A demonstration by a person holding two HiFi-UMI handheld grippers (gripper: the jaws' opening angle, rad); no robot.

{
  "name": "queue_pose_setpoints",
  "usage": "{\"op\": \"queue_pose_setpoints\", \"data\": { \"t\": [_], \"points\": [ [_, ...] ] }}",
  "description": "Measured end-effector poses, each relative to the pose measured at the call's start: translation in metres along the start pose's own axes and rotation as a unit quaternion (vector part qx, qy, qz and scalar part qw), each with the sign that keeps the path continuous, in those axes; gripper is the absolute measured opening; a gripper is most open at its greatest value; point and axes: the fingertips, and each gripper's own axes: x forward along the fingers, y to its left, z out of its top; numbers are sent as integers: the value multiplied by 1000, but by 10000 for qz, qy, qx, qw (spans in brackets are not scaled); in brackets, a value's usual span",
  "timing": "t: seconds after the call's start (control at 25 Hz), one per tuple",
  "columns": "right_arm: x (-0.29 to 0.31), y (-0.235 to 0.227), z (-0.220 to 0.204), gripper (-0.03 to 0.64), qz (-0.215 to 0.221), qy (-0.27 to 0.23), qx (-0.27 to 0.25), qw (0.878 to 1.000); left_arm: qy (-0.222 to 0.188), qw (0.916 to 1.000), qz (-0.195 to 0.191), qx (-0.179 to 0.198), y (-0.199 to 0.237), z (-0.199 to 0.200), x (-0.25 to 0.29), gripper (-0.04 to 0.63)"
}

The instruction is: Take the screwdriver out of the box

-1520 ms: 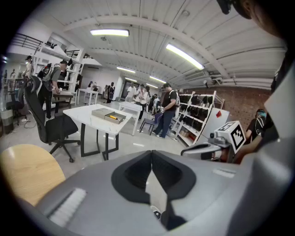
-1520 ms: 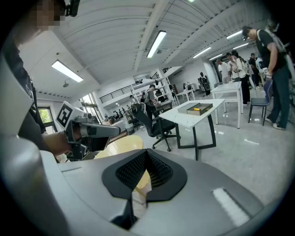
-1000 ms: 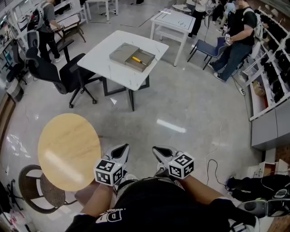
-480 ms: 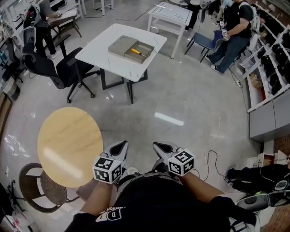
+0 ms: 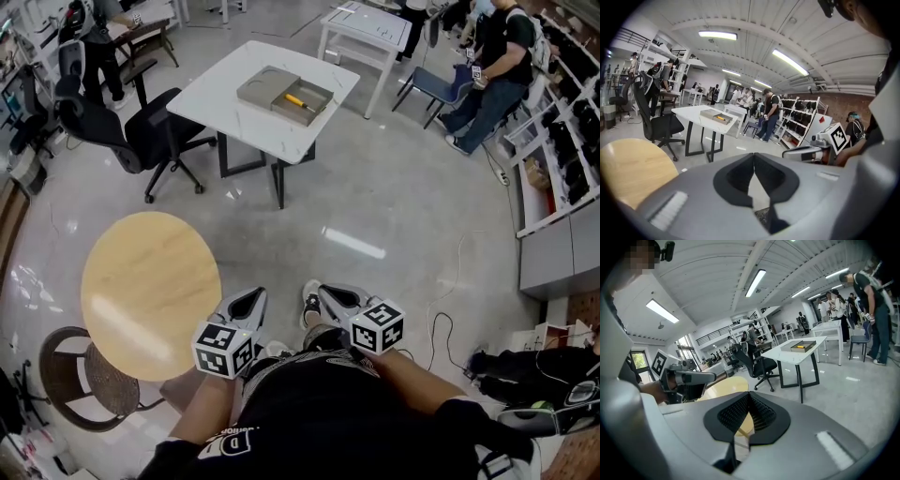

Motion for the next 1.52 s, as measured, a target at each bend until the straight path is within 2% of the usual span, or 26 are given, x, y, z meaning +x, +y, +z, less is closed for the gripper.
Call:
{"op": "queue_pose_setpoints", "data": {
  "t": [0.24, 0.44, 0.64, 0.92, 1.12, 1.52],
  "points": [
    [27, -8, 17, 2, 146, 2, -25, 9999, 13, 9996, 256, -134, 23, 3, 0, 60],
    [57, -28, 41, 2, 265, 10, -36, 9996, 2, 9991, 405, -144, 49, 25, 21, 60],
    [84, -63, 74, 2, 379, 33, -10, 9993, -1, 9988, 475, -77, 68, 60, 58, 60],
    [115, -112, 135, 2, 490, -188, -130, 9985, -42, 9988, 480, 23, 89, 116, 119, 60],
    [122, -152, 158, 2, 462, -184, -68, 9987, -35, 9990, 431, 115, 88, 147, 162, 60],
    [141, -214, 183, 2, 524, -76, -17, 9986, 81, 9983, 553, 162, 101, 175, 226, 58]
  ]
}}
